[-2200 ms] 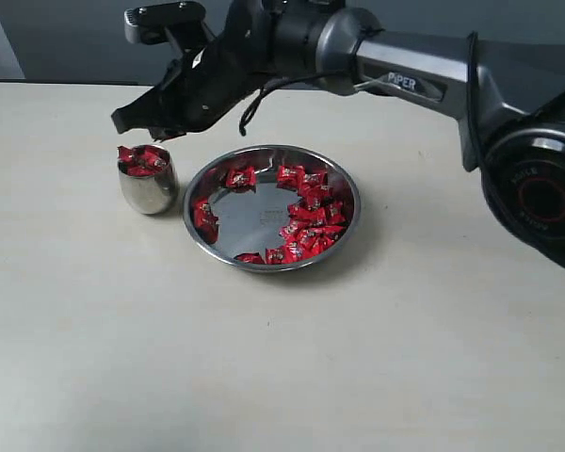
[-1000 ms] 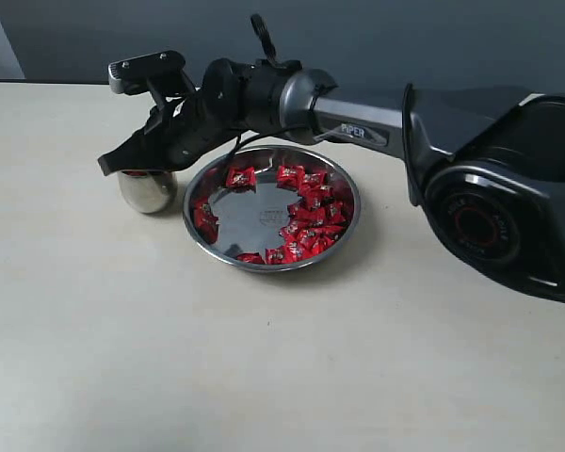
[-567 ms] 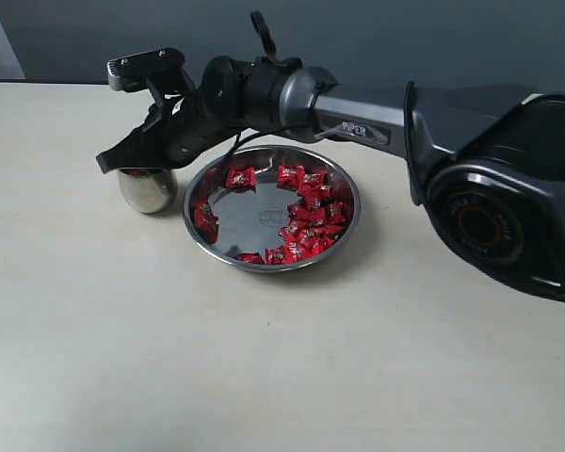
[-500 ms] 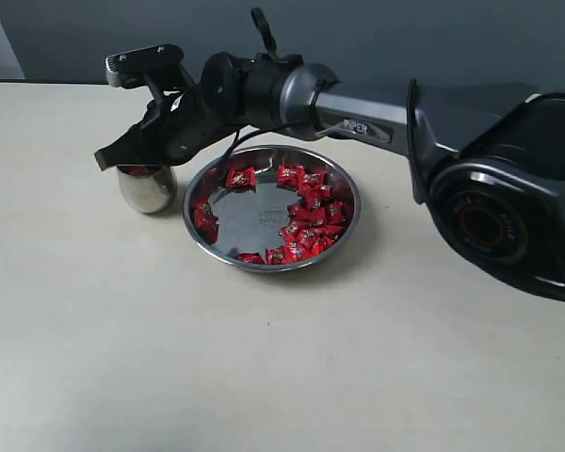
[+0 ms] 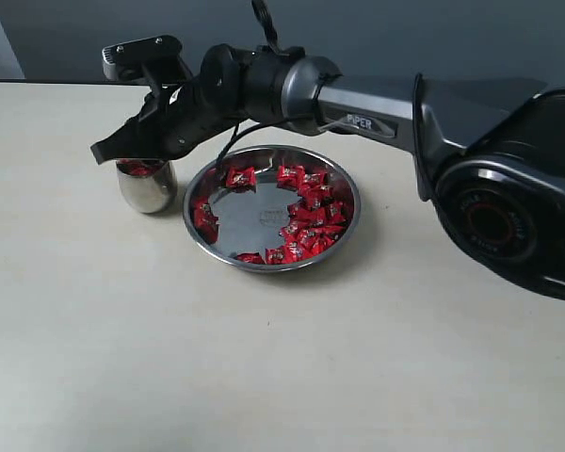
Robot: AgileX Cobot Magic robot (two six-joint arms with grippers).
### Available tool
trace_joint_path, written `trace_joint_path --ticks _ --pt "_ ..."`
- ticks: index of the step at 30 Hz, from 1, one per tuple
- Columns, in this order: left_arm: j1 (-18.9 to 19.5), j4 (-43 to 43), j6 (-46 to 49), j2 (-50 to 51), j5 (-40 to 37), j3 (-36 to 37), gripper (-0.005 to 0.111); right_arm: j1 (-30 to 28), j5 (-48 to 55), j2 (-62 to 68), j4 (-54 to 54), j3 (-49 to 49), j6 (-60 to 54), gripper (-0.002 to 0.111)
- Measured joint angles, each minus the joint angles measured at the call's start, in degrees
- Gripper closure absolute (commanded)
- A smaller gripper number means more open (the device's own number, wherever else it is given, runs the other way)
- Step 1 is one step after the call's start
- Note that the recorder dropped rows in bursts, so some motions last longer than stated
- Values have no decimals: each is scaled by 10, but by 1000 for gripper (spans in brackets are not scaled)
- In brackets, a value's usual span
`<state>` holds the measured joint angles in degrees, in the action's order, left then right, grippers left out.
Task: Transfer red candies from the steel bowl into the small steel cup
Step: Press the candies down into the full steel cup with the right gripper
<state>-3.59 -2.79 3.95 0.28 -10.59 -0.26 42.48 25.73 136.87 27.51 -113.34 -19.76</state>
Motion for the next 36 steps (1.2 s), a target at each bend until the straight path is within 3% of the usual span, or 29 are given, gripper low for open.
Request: trace_joint_path --ticks 24,26,30,36 --pt "0 0 0 0 0 0 105 0 -35 -6 13 0 0 85" --pt "0 0 0 0 0 0 105 0 -38 -6 15 0 0 89" --pt "0 0 0 0 0 0 105 0 -38 -9 16 0 0 109" --pt "0 0 0 0 0 0 105 0 -14 -13 16 0 0 109"
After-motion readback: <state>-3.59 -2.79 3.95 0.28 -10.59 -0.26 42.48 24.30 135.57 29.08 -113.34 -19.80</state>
